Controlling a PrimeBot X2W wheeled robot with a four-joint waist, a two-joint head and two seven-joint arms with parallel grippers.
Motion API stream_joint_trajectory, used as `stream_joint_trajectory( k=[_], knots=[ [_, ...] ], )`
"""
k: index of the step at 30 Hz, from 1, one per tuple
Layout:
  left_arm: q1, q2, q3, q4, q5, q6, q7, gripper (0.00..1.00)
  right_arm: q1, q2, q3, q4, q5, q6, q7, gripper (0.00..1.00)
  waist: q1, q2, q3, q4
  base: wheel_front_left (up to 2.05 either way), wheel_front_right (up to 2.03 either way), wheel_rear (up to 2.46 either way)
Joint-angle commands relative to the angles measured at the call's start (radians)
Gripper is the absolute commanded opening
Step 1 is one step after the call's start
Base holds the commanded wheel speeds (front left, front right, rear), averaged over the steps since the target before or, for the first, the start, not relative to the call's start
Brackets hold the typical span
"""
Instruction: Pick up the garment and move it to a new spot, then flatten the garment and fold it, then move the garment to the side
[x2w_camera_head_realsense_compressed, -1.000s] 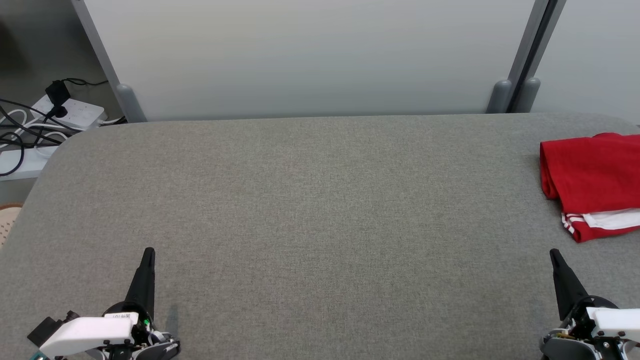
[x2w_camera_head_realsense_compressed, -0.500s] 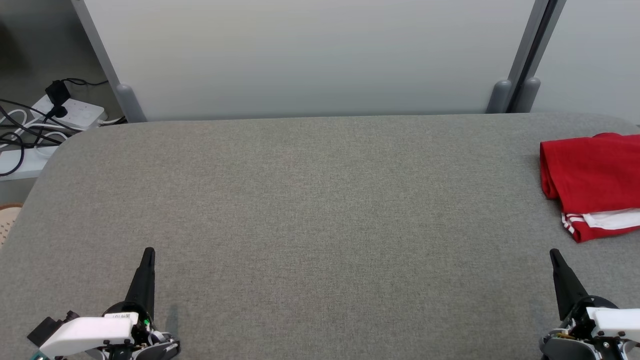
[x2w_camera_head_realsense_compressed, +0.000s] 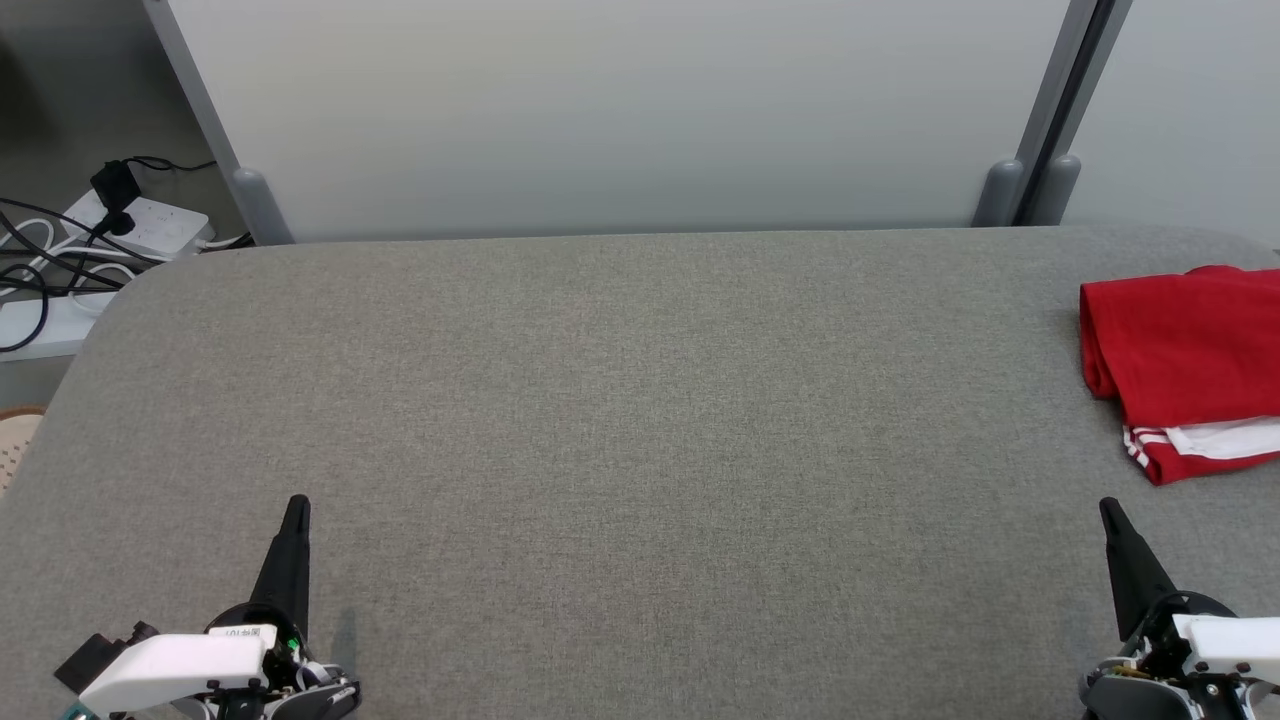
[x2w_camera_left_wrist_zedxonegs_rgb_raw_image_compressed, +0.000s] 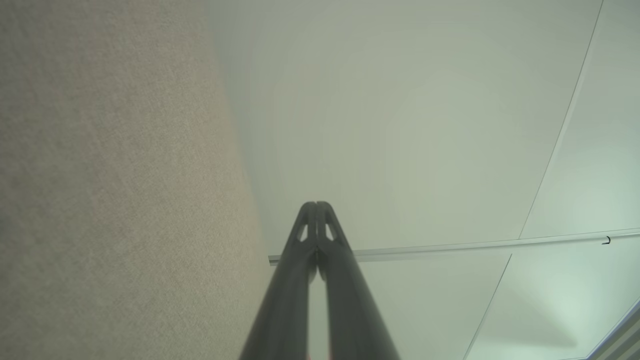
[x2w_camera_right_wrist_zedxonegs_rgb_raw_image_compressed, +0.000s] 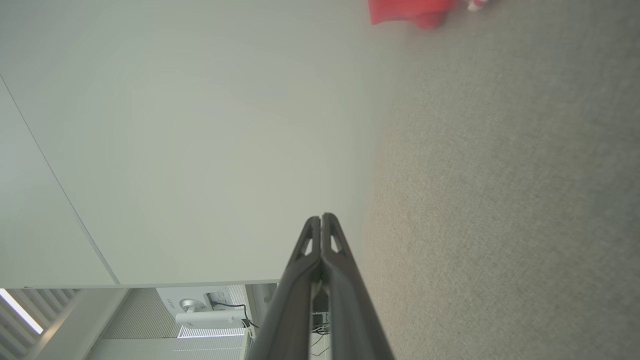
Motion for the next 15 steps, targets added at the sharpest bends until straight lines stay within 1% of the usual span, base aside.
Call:
stream_joint_trajectory(
  k=[1, 15],
  knots=[
    [-0.053, 0.008, 0.033, -0.023, -0.003, -0.007, 0.006, 0.0, -0.045, -0.011, 0.015, -0.027, 0.011, 0.004, 0.008, 0.0, 0.0, 0.0, 0.0, 0.0, 0.0, 0.0, 0.0],
    [-0.053, 0.008, 0.033, -0.023, -0.003, -0.007, 0.006, 0.0, -0.045, -0.011, 0.015, -0.027, 0.011, 0.004, 0.008, 0.0, 0.0, 0.0, 0.0, 0.0, 0.0, 0.0, 0.0]
  ],
)
